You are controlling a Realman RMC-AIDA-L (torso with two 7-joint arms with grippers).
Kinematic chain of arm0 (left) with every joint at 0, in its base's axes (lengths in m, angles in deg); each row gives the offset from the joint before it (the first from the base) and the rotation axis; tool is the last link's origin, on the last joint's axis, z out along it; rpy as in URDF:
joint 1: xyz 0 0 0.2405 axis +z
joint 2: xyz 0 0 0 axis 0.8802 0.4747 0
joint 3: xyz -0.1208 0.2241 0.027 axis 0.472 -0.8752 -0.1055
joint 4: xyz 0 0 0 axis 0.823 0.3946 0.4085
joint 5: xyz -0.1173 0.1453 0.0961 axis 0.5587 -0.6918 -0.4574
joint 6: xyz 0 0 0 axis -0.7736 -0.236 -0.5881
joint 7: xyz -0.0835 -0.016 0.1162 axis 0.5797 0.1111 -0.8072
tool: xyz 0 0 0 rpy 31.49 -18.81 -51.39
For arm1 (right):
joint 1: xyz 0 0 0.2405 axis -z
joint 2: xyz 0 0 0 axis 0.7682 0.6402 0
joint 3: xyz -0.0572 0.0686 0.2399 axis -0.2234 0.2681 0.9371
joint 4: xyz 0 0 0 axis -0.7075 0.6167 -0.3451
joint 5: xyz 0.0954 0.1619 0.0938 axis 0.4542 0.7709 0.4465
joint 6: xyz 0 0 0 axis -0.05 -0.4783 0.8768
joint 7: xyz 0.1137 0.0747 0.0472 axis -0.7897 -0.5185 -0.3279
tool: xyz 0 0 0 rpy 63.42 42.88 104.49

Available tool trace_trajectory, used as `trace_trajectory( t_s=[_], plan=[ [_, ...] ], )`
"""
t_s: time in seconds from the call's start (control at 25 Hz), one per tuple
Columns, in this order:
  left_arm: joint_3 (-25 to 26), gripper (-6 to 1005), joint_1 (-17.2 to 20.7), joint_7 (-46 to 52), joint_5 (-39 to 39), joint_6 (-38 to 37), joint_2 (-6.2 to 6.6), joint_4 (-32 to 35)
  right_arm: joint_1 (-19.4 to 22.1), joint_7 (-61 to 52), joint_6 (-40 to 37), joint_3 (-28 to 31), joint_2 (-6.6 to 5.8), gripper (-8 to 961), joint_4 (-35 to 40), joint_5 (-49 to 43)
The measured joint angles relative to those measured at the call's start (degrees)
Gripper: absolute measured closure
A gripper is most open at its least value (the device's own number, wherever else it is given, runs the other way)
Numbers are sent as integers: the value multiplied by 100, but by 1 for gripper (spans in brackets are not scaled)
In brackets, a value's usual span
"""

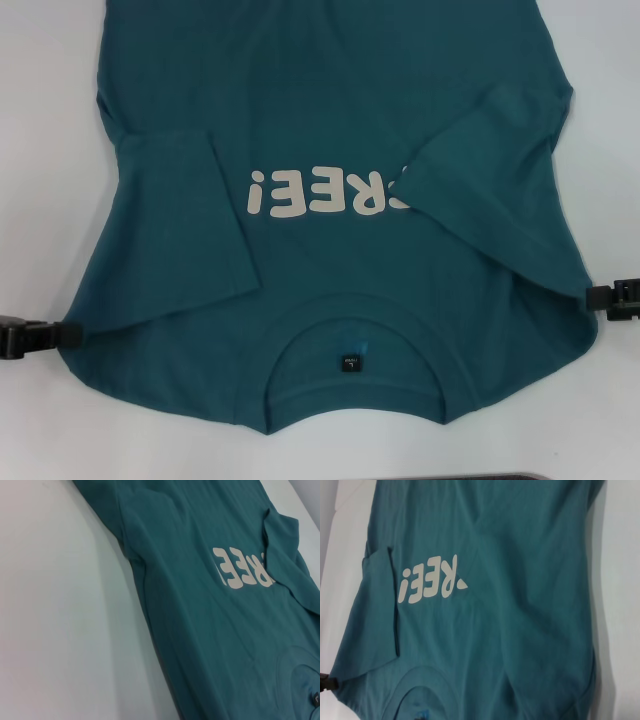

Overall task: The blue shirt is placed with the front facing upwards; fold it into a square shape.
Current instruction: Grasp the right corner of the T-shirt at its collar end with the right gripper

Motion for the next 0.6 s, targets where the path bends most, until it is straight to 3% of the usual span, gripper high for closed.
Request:
trace_trajectory(
  t_s=[0.6],
  plan=[
    [-5, 997, -54, -7, 0, 31, 6, 0, -195, -5, -157, -5, 35, 301, 162, -80]
  ],
)
